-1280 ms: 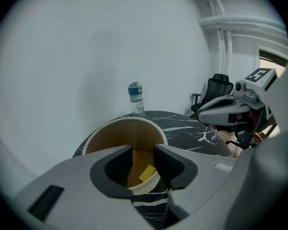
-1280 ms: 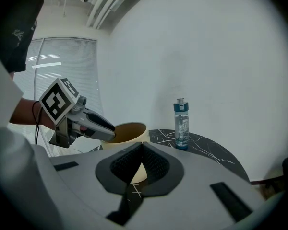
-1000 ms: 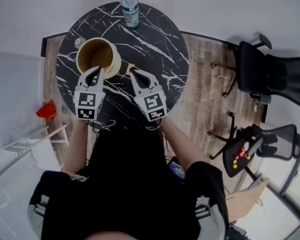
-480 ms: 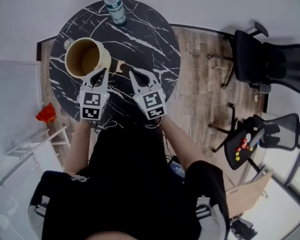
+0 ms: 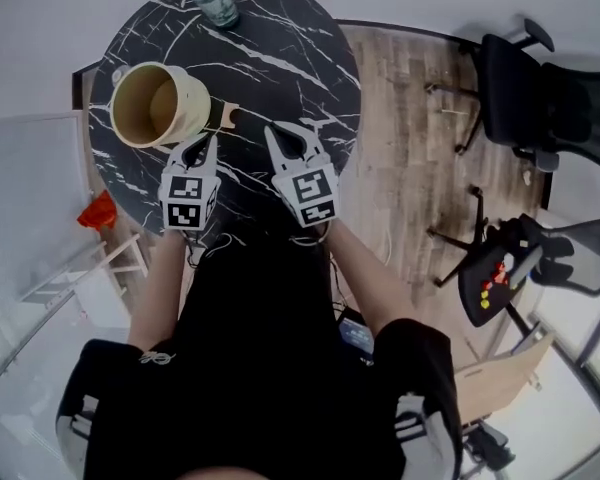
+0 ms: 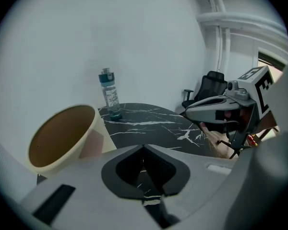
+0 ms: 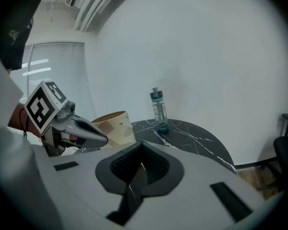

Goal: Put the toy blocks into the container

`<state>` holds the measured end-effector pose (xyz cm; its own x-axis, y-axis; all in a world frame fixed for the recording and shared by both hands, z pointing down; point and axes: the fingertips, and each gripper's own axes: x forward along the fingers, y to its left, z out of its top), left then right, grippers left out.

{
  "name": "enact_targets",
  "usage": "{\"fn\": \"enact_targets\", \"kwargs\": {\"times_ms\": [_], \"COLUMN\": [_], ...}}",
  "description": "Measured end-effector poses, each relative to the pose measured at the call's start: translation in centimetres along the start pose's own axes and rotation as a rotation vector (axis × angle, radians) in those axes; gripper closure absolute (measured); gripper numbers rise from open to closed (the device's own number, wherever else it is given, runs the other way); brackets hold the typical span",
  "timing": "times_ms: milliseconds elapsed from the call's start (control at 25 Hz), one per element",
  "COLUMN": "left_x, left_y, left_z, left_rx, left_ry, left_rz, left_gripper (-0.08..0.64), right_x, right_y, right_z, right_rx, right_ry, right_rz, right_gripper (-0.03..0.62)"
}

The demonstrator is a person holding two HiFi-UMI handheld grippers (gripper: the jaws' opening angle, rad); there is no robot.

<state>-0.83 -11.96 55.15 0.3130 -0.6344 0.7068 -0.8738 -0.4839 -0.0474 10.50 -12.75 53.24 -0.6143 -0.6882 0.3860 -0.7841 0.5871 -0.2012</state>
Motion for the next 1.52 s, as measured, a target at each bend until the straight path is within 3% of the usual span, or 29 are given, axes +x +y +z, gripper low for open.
{"fn": "enact_targets", "kwargs": {"times_ms": [160,520,920,1200,1520], "left_x": [1.2,4.5,8.6,10.4,12.4], "left_y": [-0.7,-0.4,-0.7,0.2,0.6], "left_z": [-1.6,-3.8,-6.5,-7.0,-8.2], "left_rx": [-0.015,-0.128,-0.202,-0.193,-0.209], "left_ry": [0.045,0.114,0.229,0.26,0.299], "left_rz": [-0.006,0.012,-0.024,-0.004,-0.03], "left_gripper": [0.56,0.558,0.401,0.35,0.348], "right_x": [0.6,1.1,1.4,1.4,0.6], "right_y": [-0.6,-1.1,-2.0,-3.0,-4.3], "right_z": [-1.7,-4.2,-5.0,-5.8,-6.1], "right_rx": [0.028,0.07,0.089,0.11,0.128], "right_ry": [0.015,0.042,0.072,0.093,0.098], "right_rz": [0.009,0.043,0.047,0.027,-0.011], "right_gripper": [0.595,0.595,0.595,0.595,0.595]}}
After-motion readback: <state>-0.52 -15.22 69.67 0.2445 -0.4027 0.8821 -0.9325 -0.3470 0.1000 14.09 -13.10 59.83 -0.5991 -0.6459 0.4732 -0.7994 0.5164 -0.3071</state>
